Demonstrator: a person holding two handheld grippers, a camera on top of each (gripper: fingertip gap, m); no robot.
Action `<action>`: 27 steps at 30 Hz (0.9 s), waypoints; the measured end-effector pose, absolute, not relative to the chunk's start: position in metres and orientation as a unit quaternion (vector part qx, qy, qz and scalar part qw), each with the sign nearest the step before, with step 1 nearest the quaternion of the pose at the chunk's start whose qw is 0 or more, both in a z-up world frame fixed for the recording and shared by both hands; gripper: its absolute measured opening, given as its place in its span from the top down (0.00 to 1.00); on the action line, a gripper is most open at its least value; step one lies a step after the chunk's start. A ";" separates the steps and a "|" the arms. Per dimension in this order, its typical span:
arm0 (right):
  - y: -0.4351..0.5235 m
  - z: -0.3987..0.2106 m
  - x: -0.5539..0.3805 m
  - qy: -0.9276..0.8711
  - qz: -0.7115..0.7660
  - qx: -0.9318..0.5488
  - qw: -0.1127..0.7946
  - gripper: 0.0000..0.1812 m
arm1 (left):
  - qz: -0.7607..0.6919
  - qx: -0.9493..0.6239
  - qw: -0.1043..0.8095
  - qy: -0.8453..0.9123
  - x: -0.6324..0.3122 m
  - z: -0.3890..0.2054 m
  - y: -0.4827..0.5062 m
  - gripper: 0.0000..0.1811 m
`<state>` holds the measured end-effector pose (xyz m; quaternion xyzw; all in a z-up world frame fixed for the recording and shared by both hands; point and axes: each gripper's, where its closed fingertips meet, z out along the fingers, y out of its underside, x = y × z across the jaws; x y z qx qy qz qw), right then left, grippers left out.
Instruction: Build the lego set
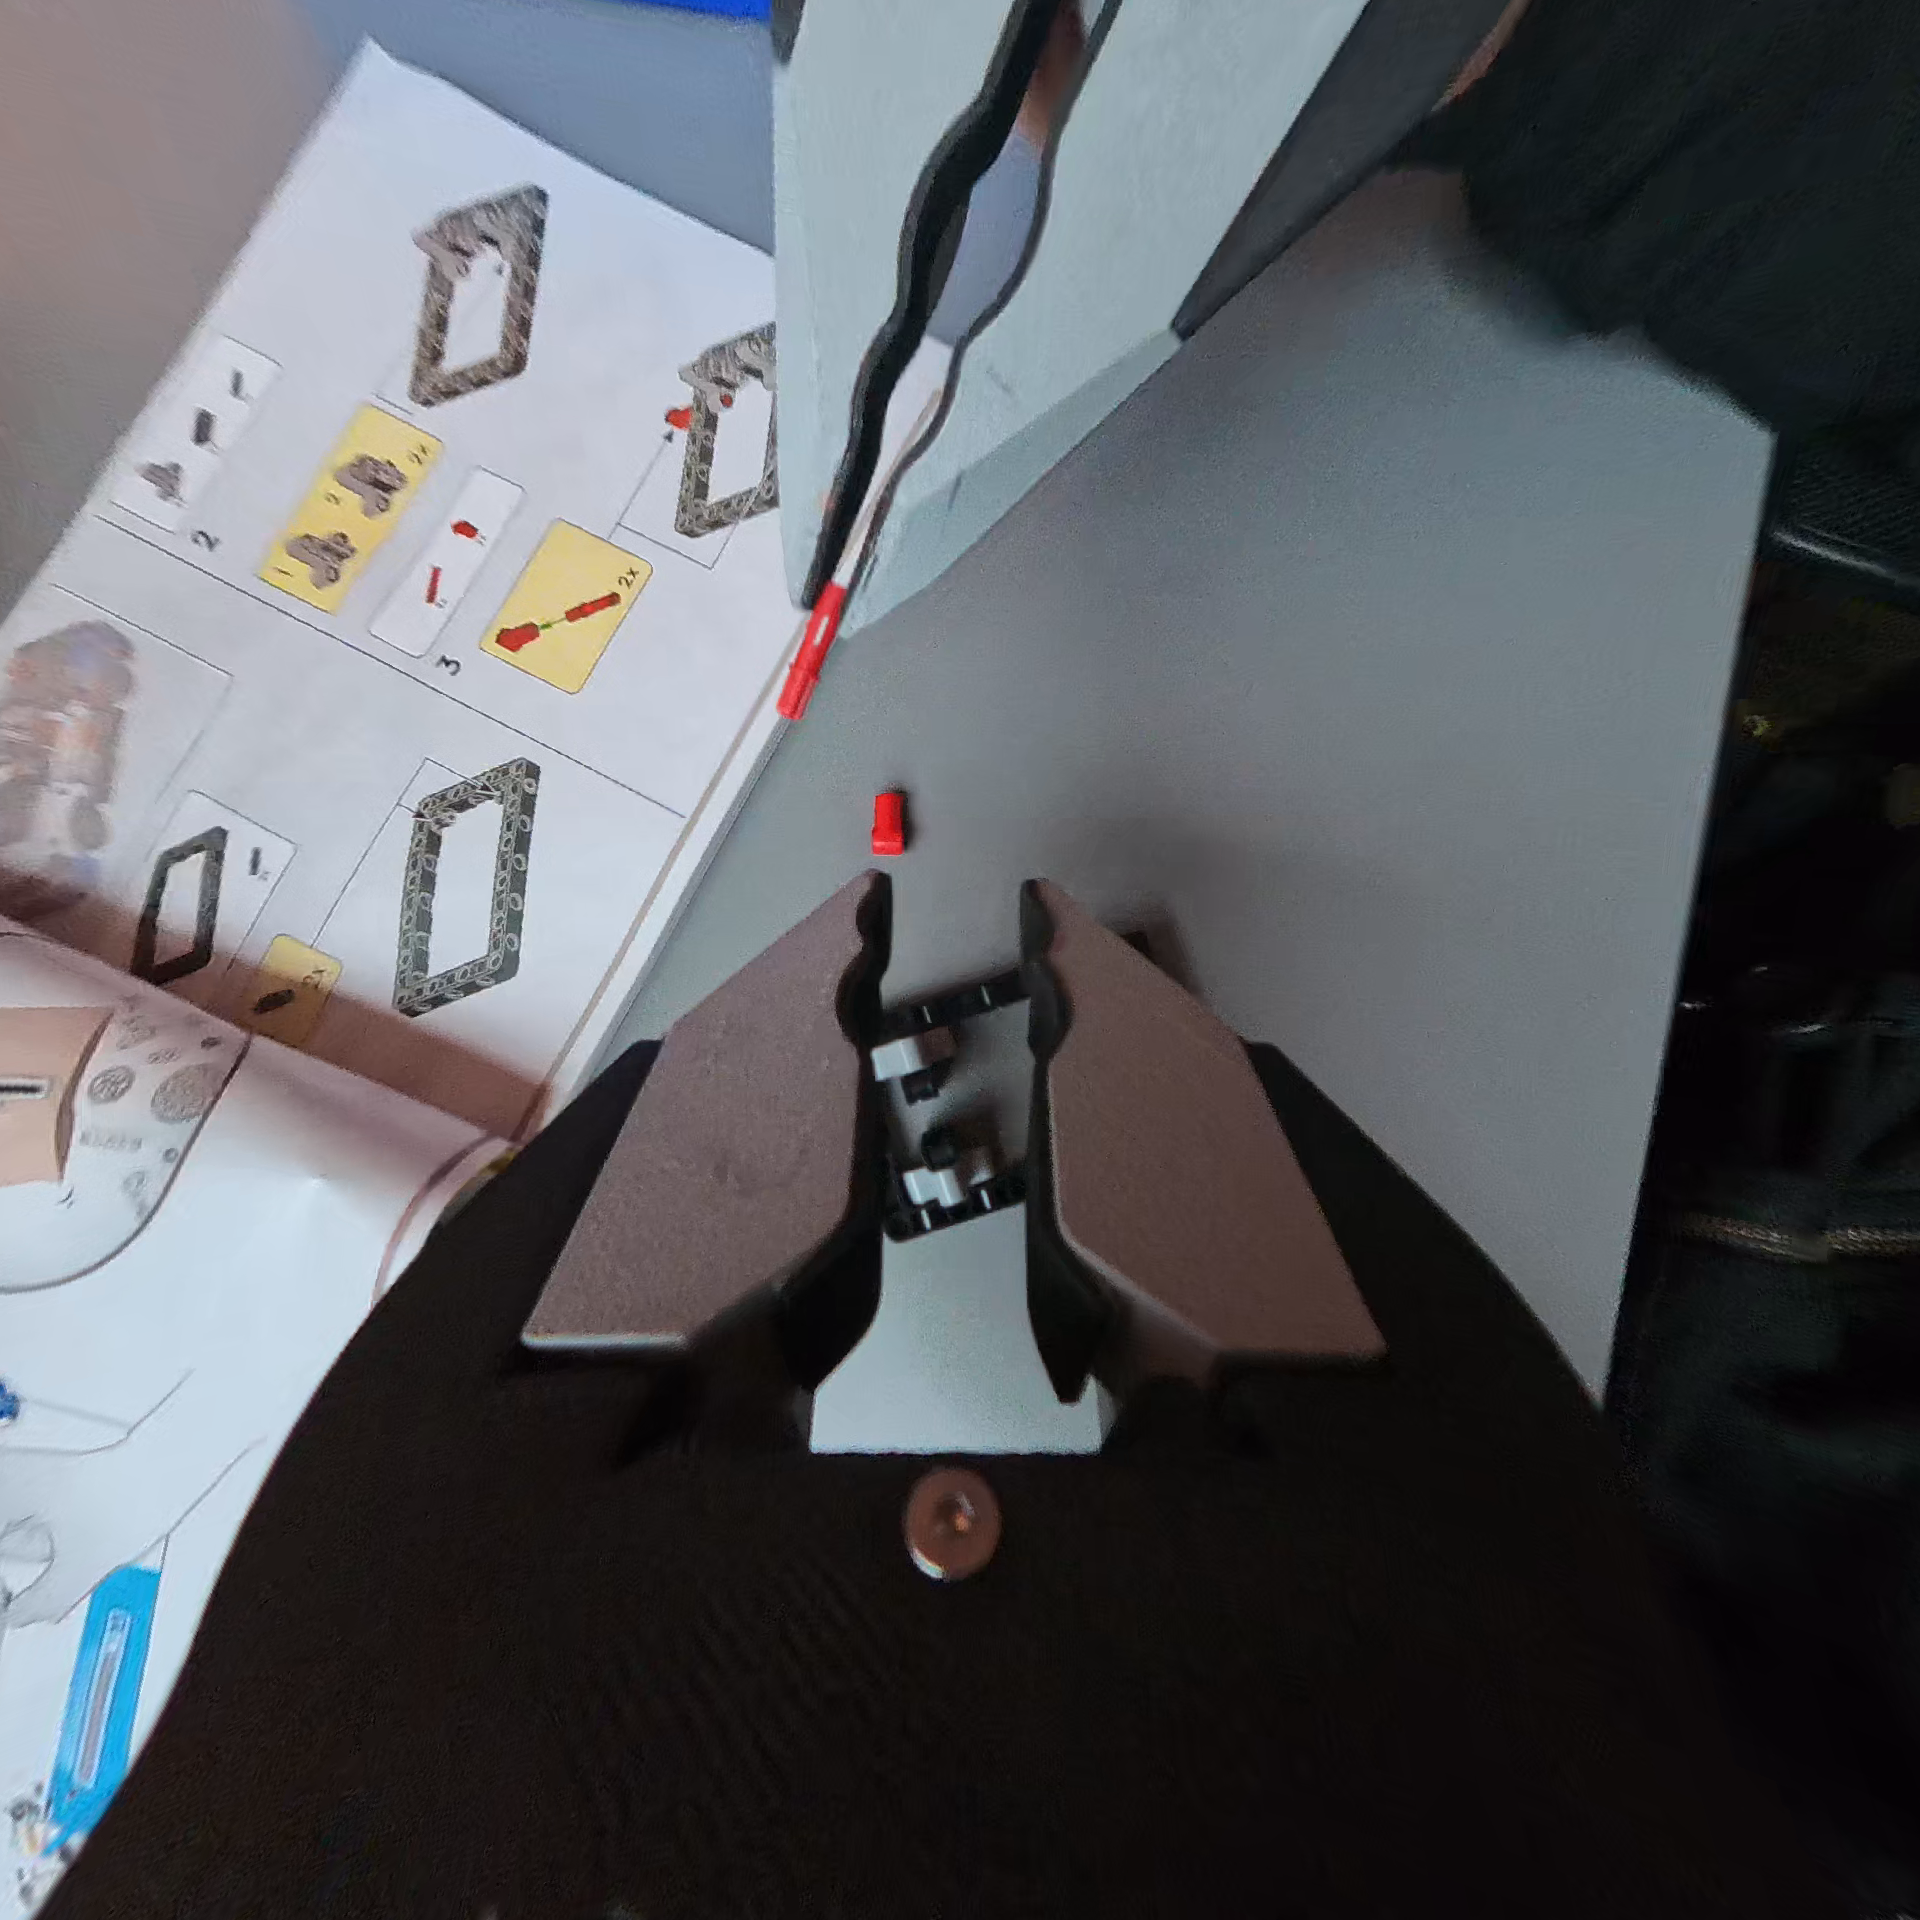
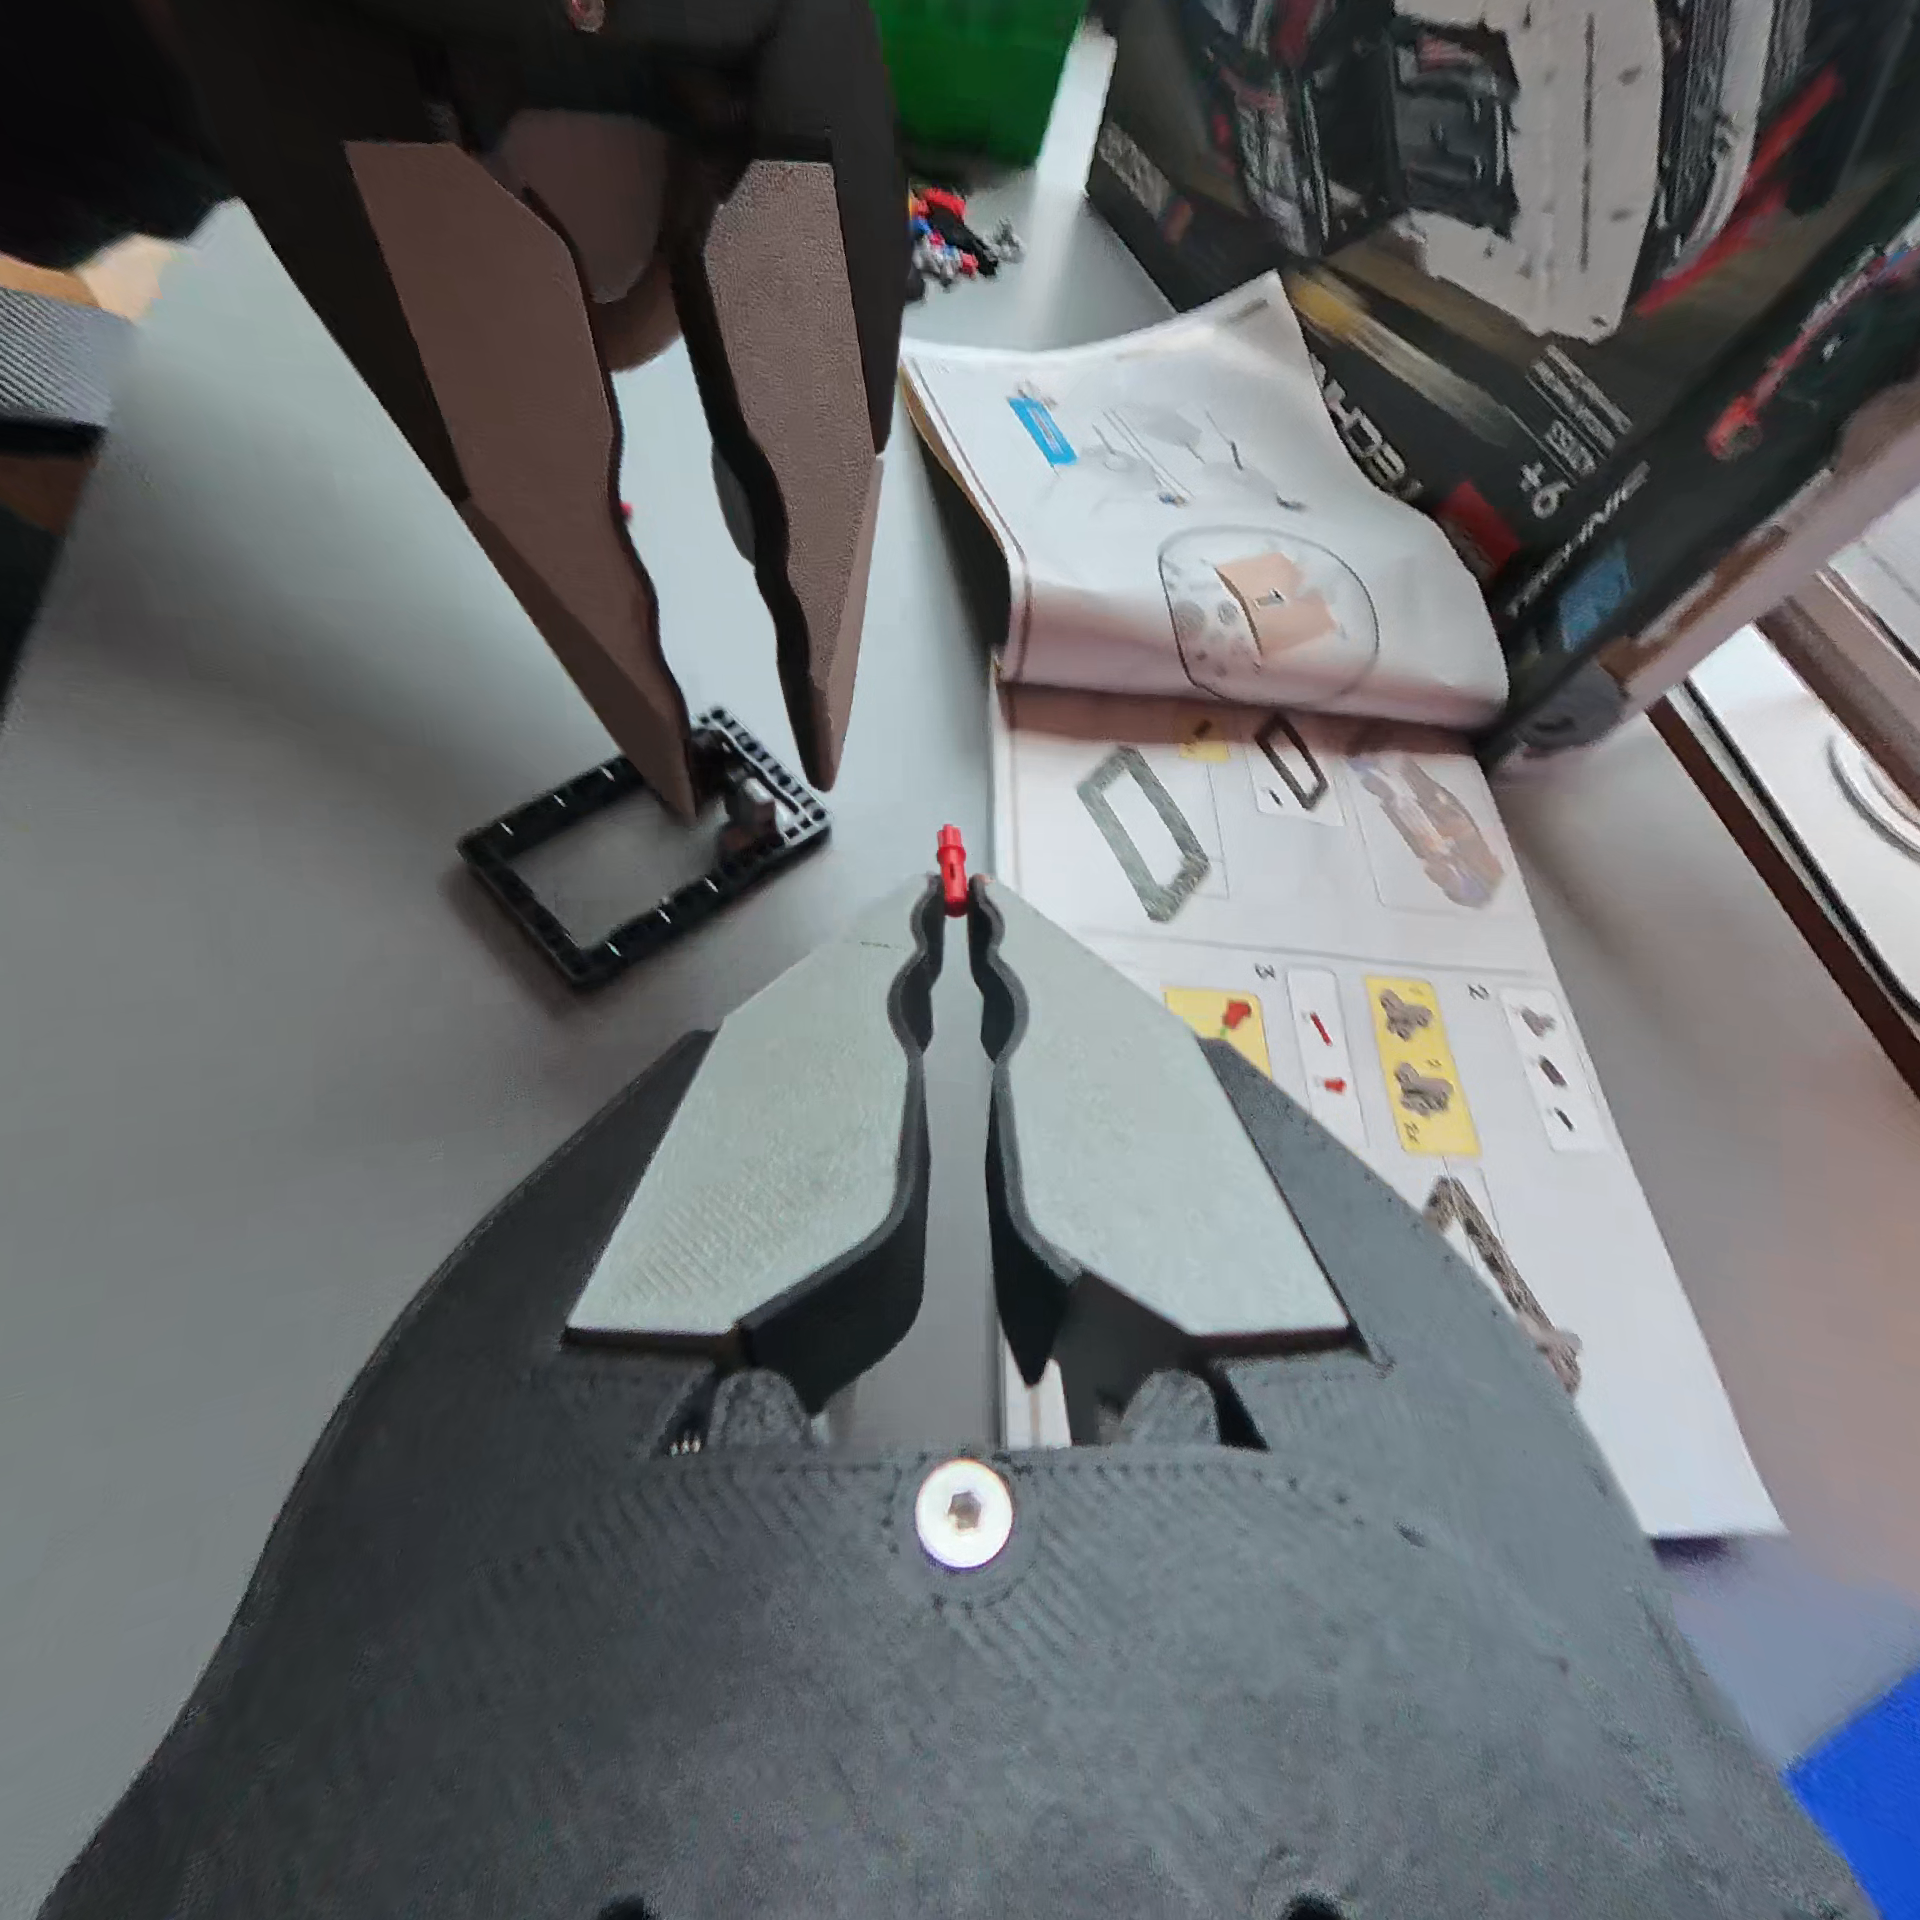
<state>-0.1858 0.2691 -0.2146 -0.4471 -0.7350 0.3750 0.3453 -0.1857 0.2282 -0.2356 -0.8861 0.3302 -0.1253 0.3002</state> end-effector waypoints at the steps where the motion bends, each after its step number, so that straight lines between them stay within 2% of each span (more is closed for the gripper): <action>1: 0.274 -0.219 -0.184 -0.739 0.358 -0.457 0.342 1.00 | -0.120 -0.889 0.287 0.337 -0.184 -0.244 0.233 0.88; 8: 0.276 -0.245 -0.175 -0.750 0.336 -0.487 0.297 0.99 | -0.075 -0.899 0.191 0.387 -0.183 -0.290 0.255 0.89; 11: 0.276 -0.253 -0.171 -0.753 0.328 -0.493 0.286 0.99 | -0.073 -0.899 0.178 0.394 -0.185 -0.299 0.257 0.92; 13: 0.276 -0.256 -0.169 -0.752 0.331 -0.499 0.277 0.99 | -0.082 -0.895 0.187 0.397 -0.181 -0.300 0.261 0.97; 19: 0.275 -0.264 -0.163 -0.743 0.352 -0.511 0.250 0.99 | -0.100 -0.879 0.208 0.417 -0.182 -0.299 0.262 0.97; 24: 0.265 -0.253 -0.167 -0.725 0.401 -0.498 0.256 0.99 | -0.093 -0.824 0.310 0.465 -0.185 -0.285 0.259 0.97; 27: 0.261 -0.248 -0.168 -0.718 0.419 -0.492 0.260 0.99 | -0.128 -0.800 0.334 0.481 -0.182 -0.278 0.248 0.97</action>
